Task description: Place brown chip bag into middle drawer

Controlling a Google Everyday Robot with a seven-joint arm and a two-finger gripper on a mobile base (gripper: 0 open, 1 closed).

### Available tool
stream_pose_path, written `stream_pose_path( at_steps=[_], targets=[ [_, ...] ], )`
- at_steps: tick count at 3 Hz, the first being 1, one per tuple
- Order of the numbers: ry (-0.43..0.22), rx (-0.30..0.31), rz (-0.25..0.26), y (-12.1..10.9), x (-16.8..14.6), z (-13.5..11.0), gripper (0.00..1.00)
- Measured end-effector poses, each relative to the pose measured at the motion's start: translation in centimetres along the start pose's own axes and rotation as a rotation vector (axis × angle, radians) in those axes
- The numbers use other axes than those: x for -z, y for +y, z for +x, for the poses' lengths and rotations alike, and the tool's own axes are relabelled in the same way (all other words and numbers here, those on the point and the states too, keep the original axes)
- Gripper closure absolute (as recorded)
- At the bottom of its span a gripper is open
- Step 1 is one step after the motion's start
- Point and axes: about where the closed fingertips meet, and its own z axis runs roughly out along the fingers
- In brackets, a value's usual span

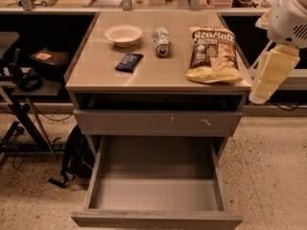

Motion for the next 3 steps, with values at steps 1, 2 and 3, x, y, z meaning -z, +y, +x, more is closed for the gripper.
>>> stream_pose_path(
  at_steps=[1,2,3],
  targets=[
    [-0.082,-0.060,0.026,-5.2,-1.8,0.7,0.00],
    [-0.149,-0.167,0.004,-10.9,-6.0,2.3,0.00],
    [-0.223,-0.265,-0.040,-14.5,-10.1,3.4,0.00]
  ],
)
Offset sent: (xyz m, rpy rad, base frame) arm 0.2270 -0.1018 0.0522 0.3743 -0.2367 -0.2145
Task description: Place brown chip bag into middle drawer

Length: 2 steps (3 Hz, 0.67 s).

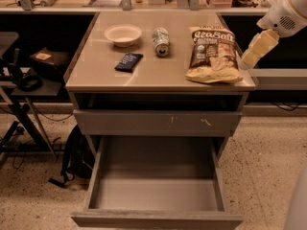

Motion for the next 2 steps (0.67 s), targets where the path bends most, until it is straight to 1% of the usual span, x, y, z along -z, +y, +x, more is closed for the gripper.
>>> stream_pose_path(
  at_steps=[1,2],
  targets=[
    [-0.093,-0.074,-0.049,-2.7,-4.5,-0.9,0.00],
    [-0.198,-0.099,-0.077,-4.9,-9.3,-5.3,0.00]
  ],
)
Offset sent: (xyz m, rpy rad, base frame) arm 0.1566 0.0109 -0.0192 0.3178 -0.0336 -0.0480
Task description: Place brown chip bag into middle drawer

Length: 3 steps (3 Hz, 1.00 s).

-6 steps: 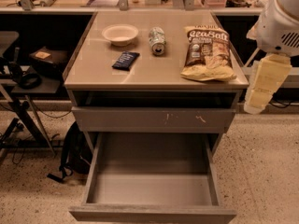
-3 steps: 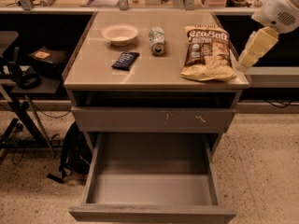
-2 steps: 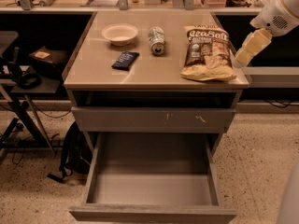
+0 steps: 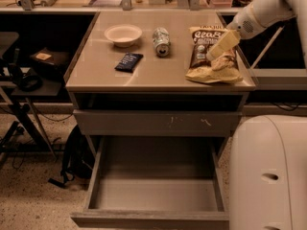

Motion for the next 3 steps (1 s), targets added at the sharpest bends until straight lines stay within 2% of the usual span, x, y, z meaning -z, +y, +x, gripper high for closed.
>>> stream_pose_path(
  at_steps=[2,3],
  targets=[
    [0.014,0.011,0.003,-0.2,-0.7,0.2,0.00],
    [0.058,0.003,-0.043,0.1,-3.6,2.9,0.00]
  ],
)
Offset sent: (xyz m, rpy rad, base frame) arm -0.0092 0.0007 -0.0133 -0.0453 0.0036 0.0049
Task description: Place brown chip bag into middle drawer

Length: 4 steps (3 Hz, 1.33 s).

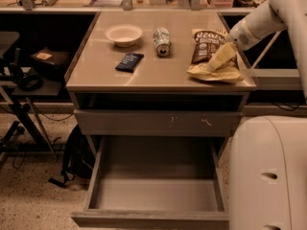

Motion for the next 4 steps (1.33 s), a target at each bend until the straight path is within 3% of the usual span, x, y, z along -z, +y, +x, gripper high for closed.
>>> stream_pose_path(
  at_steps=[1,2,4],
  targets=[
    [0.008,-0.003,-0.010,0.11,-0.65,0.43,0.00],
    [0.008,-0.003,-0.010,0.11,-0.65,0.43,0.19],
    [0.008,-0.003,-0.010,0.11,-0.64,0.42,0.65]
  ],
)
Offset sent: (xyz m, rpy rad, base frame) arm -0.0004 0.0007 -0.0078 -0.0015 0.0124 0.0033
